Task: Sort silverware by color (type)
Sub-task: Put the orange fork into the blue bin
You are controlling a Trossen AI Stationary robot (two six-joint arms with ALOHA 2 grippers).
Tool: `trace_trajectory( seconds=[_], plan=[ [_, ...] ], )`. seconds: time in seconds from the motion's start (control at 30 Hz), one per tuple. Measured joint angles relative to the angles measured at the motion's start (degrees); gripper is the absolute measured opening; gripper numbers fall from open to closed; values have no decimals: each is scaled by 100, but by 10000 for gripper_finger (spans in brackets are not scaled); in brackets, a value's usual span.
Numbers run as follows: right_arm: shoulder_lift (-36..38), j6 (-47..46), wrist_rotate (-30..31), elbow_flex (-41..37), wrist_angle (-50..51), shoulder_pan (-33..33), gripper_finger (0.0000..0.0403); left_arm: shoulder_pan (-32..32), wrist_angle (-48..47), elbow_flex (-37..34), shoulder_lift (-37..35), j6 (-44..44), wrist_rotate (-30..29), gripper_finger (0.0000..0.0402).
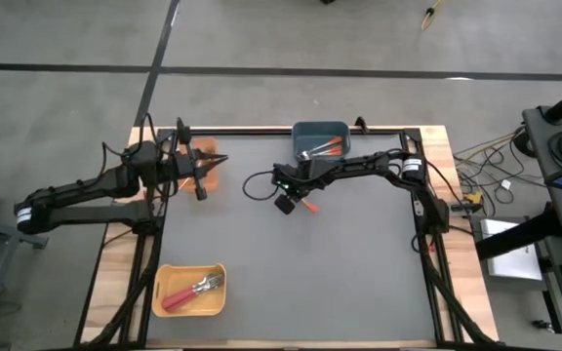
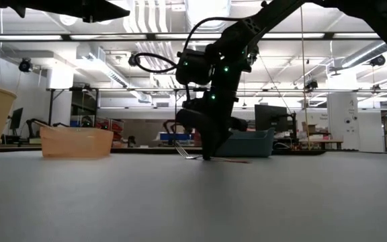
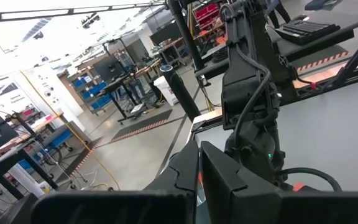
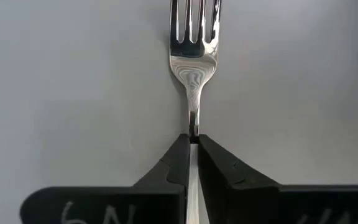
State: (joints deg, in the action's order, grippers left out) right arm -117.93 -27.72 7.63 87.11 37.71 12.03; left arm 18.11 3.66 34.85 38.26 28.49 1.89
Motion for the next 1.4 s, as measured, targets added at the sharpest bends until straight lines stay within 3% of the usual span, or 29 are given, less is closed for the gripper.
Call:
trace_trajectory(
  seconds=[0.17,0.43,0.63,0.83,0.93,1.03,1.23,1.4],
  plan=[
    [179,241,-84,-23,148,-54,12,0,0,0,0,0,0,0],
    [903,1356,-677,-29,601,-61,11,0,4,0,0,1,0,0],
    [1657,2982,-749,-18,1163,36,11,0,20,0,0,0,0,0],
    [2188,5444,543,-18,1494,296,11,0,20,0,31,1,2,0],
    [2322,7167,546,-11,1445,515,11,0,26,0,65,33,1,0],
    [2332,7959,517,-11,1389,908,12,0,26,0,107,100,2,0],
    [2276,8857,-354,-13,1318,1735,12,0,31,0,195,105,0,0],
    [2162,8993,-1306,-13,857,2226,12,0,46,0,242,167,2,0]
  ],
)
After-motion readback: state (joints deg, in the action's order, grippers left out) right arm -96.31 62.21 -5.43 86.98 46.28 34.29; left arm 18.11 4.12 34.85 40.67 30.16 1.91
